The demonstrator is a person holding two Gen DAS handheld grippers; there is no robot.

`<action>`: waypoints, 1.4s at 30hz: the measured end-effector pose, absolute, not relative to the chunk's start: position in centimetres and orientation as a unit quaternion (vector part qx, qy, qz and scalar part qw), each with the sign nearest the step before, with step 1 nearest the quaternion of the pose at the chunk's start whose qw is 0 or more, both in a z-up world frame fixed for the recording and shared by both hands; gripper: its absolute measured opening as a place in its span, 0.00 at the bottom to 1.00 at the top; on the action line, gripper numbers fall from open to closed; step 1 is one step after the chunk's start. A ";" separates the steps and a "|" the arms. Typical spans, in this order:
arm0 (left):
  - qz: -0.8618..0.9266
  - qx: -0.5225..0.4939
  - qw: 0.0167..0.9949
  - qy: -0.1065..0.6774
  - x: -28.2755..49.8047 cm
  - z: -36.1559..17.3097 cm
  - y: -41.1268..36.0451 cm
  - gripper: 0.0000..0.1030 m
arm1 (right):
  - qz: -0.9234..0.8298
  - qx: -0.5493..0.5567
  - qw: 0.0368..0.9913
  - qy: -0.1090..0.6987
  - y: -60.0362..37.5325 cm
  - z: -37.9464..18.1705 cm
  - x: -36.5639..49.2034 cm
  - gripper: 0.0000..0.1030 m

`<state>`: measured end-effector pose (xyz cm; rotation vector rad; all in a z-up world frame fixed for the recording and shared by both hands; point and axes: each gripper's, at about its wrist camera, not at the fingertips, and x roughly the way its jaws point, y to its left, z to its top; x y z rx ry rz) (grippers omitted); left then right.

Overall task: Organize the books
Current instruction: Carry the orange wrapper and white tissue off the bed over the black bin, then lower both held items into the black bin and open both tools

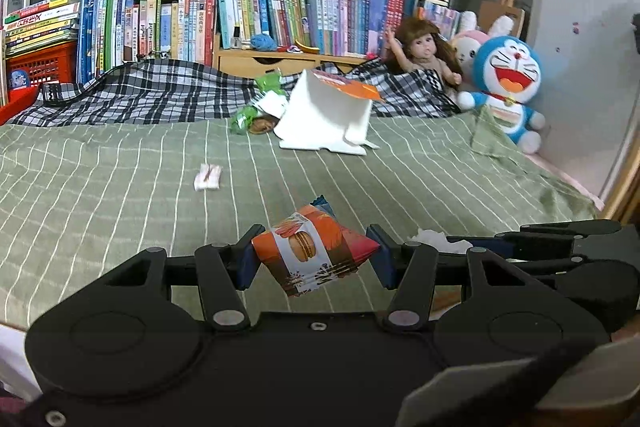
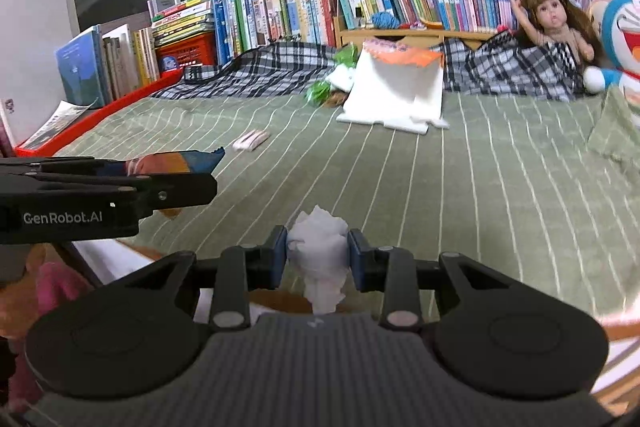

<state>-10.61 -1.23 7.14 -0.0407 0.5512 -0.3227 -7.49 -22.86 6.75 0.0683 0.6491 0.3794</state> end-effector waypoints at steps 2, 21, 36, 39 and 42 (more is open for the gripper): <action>-0.162 -0.017 0.948 0.274 -11.6 6.8 -1.3 0.51 | 0.186 0.038 0.928 0.320 -23.1 6.6 -8.4 0.37; -0.162 -0.027 0.902 0.399 -16.7 -1.2 -2.1 0.52 | 0.179 0.059 0.888 0.420 -23.6 -0.3 -12.5 0.37; -0.132 0.001 0.870 0.475 -16.5 -6.6 -2.4 0.52 | 0.174 0.069 0.862 0.471 -23.4 -3.8 -12.6 0.39; -0.132 -0.002 0.863 0.488 -16.5 -7.1 -2.5 0.52 | 0.176 0.069 0.859 0.475 -23.3 -4.2 -12.6 0.40; -0.132 0.004 0.860 0.492 -16.9 -7.5 -2.7 0.53 | 0.180 0.070 0.856 0.480 -23.1 -4.3 -12.6 0.41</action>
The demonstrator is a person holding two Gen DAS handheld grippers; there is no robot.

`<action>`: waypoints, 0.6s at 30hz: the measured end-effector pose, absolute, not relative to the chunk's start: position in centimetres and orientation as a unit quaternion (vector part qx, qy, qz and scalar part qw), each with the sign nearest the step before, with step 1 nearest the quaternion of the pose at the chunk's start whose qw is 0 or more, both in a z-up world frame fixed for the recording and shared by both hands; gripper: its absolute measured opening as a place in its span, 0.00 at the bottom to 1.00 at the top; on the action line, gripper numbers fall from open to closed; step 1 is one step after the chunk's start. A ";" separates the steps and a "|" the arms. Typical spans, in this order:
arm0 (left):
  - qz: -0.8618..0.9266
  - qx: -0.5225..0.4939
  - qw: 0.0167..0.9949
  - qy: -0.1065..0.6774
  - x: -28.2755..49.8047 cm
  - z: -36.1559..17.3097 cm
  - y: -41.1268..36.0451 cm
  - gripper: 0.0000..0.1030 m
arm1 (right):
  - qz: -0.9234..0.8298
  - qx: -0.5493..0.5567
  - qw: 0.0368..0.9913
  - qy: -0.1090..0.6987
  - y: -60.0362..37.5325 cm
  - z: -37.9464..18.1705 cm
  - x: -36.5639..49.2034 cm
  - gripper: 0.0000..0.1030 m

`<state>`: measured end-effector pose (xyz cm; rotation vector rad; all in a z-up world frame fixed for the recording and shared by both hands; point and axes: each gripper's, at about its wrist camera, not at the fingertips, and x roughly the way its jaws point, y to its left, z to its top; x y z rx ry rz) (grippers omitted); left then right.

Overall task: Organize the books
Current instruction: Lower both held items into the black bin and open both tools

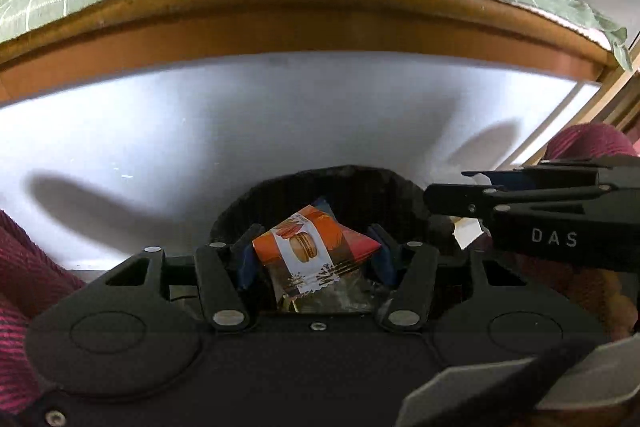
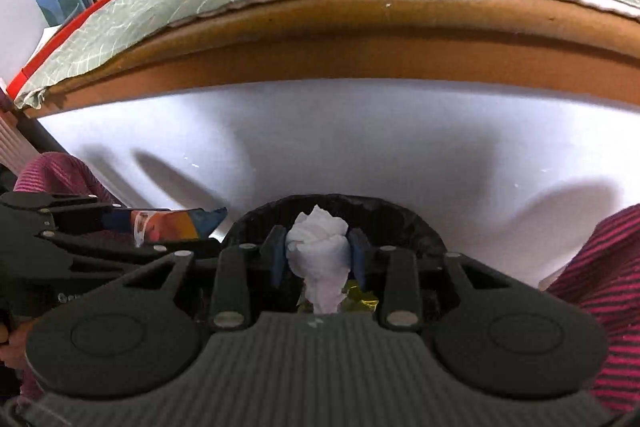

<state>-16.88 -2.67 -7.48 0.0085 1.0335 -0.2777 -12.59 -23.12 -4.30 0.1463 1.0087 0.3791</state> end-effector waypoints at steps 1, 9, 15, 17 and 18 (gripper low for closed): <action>-0.133 0.006 0.860 0.493 -16.9 -7.6 -2.8 0.53 | 0.181 0.069 0.855 0.481 -23.2 -4.3 -12.6 0.41; -0.137 0.007 0.853 0.503 -17.1 -8.1 -2.6 0.58 | 0.188 0.065 0.851 0.486 -22.9 -4.3 -12.6 0.50; -0.140 0.006 0.851 0.507 -17.2 -8.2 -2.4 0.71 | 0.192 0.068 0.850 0.487 -22.7 -4.3 -12.4 0.64; -0.141 0.005 0.850 0.507 -17.1 -8.2 -2.4 0.73 | 0.191 0.069 0.849 0.487 -22.7 -4.3 -12.4 0.67; -0.140 0.004 0.850 0.508 -17.0 -8.2 -2.4 0.74 | 0.191 0.070 0.849 0.487 -22.7 -4.3 -12.4 0.68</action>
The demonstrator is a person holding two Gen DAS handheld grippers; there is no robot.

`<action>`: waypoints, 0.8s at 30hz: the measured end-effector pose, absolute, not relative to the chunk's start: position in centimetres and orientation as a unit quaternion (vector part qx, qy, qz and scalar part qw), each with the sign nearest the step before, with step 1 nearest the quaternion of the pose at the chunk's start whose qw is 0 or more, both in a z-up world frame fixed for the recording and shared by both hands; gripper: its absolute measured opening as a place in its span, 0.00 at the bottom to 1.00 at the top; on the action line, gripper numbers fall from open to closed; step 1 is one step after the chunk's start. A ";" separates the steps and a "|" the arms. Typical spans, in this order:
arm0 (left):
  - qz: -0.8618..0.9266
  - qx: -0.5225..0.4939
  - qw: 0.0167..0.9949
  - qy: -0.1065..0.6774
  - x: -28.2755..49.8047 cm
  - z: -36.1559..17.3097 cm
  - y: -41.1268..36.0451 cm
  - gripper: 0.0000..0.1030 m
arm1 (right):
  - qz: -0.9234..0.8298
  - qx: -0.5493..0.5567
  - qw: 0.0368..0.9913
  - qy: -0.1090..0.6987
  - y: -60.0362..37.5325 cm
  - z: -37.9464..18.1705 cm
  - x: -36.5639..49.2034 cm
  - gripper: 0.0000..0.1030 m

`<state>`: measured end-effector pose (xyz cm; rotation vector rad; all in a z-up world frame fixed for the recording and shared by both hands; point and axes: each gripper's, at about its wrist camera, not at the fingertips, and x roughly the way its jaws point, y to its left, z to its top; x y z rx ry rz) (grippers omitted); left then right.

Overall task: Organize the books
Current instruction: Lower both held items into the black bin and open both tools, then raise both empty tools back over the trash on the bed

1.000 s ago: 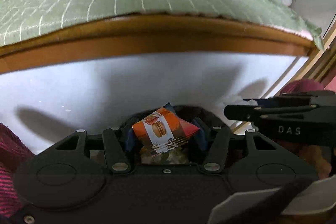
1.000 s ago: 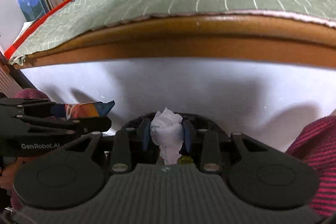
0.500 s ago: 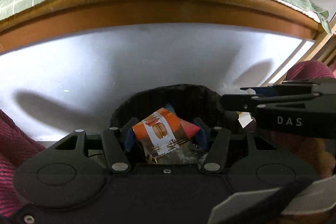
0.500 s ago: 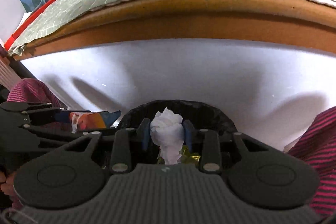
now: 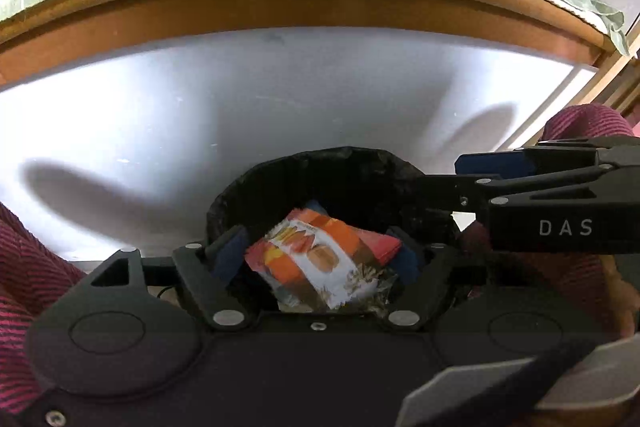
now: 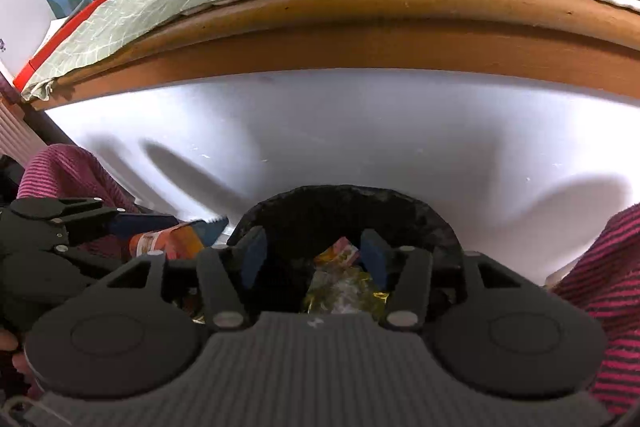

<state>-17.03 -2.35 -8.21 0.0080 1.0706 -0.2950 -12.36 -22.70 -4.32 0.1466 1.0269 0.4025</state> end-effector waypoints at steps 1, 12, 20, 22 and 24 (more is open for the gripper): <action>-0.139 0.002 0.849 0.509 -17.0 -8.3 -2.3 0.75 | 0.191 0.070 0.849 0.487 -22.7 -4.3 -12.4 0.69; -0.138 -0.006 0.853 0.503 -17.0 -7.8 -2.0 0.80 | 0.191 0.071 0.854 0.478 -22.8 -3.6 -12.5 0.76; -0.132 -0.013 0.872 0.472 -16.8 -5.1 -0.8 0.81 | 0.193 0.072 0.870 0.449 -23.2 -1.1 -12.0 0.81; -0.131 -0.015 0.876 0.463 -16.7 -4.4 -0.5 0.81 | 0.195 0.069 0.875 0.438 -23.3 -0.4 -11.9 0.82; -0.129 -0.019 0.881 0.456 -16.5 -3.7 -0.2 0.81 | 0.201 0.067 0.878 0.429 -23.4 0.4 -11.9 0.82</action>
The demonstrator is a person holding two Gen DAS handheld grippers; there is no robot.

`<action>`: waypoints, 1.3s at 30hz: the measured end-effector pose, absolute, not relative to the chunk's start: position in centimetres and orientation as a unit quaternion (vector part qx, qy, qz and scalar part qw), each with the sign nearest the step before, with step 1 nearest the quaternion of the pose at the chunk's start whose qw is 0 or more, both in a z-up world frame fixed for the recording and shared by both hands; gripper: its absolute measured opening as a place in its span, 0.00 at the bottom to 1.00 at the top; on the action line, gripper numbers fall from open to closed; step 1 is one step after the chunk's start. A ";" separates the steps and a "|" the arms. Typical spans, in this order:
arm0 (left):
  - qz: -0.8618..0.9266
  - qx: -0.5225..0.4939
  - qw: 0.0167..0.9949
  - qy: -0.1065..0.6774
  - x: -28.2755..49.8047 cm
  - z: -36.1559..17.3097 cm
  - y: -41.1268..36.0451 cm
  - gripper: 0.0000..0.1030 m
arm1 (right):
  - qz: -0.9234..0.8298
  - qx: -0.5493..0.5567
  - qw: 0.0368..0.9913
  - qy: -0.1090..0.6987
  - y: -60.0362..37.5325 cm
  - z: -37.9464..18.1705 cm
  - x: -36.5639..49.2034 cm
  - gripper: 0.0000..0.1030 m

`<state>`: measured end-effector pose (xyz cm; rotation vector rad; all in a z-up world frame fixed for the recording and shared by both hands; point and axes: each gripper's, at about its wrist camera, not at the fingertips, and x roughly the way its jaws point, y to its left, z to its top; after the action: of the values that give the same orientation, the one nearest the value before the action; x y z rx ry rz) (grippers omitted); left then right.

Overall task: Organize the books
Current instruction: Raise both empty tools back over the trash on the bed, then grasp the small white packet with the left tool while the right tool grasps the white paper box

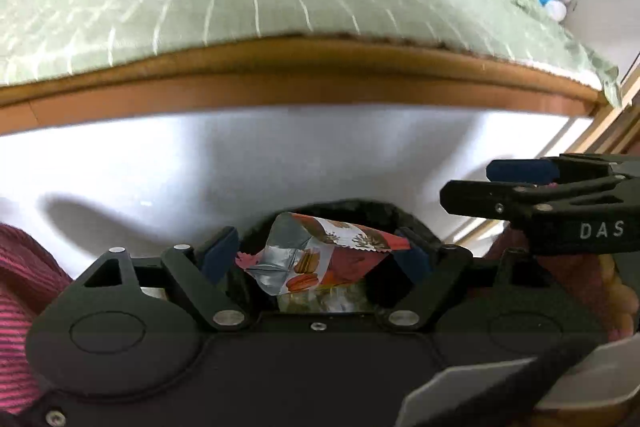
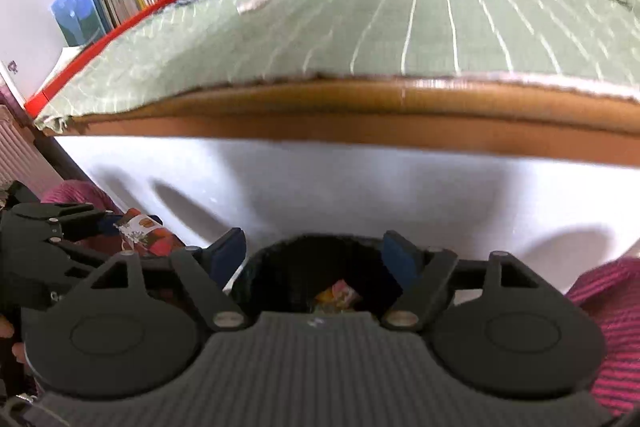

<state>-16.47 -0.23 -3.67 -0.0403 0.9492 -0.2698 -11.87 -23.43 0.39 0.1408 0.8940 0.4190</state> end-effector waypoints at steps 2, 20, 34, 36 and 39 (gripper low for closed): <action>-0.130 -0.026 0.885 0.447 -16.2 -2.8 0.1 0.81 | 0.207 0.064 0.882 0.417 -23.6 1.2 -11.9 0.82; -0.099 -0.013 0.945 0.312 -11.2 5.4 0.7 0.91 | 0.173 0.011 0.945 0.278 -24.6 8.1 -7.8 0.96; -0.071 -0.019 0.952 0.297 -6.5 5.6 2.0 0.91 | 0.135 0.008 0.957 0.256 -25.5 8.4 -3.9 1.00; -0.065 -0.021 0.954 0.291 -5.9 5.5 2.1 0.91 | 0.133 0.006 0.958 0.254 -25.5 8.4 -3.2 1.00; -0.055 -0.028 0.957 0.284 -4.4 5.3 2.4 0.92 | 0.134 0.001 0.957 0.258 -25.5 8.4 -1.5 1.00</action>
<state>-4.44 2.38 5.34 -0.0565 0.5767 -0.1118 -1.55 -25.48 8.44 0.0021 0.5231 0.2715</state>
